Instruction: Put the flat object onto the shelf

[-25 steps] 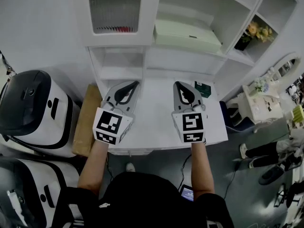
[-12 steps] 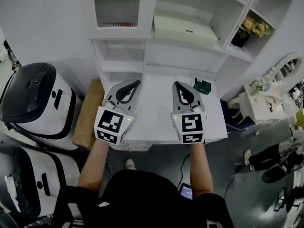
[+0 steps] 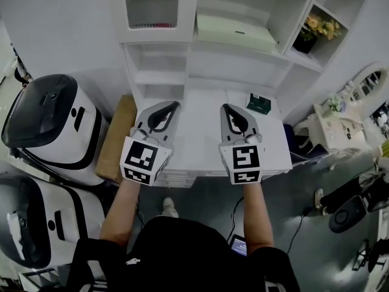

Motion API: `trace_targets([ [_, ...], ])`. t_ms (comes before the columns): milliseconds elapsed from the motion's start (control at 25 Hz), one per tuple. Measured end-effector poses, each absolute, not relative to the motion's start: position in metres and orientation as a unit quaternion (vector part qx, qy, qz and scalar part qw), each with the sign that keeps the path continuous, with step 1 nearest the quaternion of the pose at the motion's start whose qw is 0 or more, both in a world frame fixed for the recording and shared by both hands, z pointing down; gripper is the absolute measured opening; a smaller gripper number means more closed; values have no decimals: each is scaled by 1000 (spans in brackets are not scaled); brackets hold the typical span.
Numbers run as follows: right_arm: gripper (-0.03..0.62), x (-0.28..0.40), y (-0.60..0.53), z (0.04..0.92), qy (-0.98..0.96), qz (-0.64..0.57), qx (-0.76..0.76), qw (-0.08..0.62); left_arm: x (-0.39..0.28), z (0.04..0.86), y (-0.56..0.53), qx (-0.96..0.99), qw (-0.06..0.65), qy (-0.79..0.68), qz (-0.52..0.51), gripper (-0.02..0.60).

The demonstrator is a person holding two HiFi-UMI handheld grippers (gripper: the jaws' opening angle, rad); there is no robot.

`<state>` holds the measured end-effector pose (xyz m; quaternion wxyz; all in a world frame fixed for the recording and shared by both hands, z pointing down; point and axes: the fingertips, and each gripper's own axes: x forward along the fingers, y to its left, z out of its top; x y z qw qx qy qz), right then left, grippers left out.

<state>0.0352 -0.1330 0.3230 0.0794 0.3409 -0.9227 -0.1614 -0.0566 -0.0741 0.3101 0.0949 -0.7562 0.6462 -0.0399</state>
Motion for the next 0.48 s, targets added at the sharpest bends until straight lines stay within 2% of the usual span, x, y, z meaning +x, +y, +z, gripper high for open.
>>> trace_targets([
  [480, 0, 50, -95, 329, -926, -167, 327, 82, -33, 313, -39, -758, 94, 645, -34, 6],
])
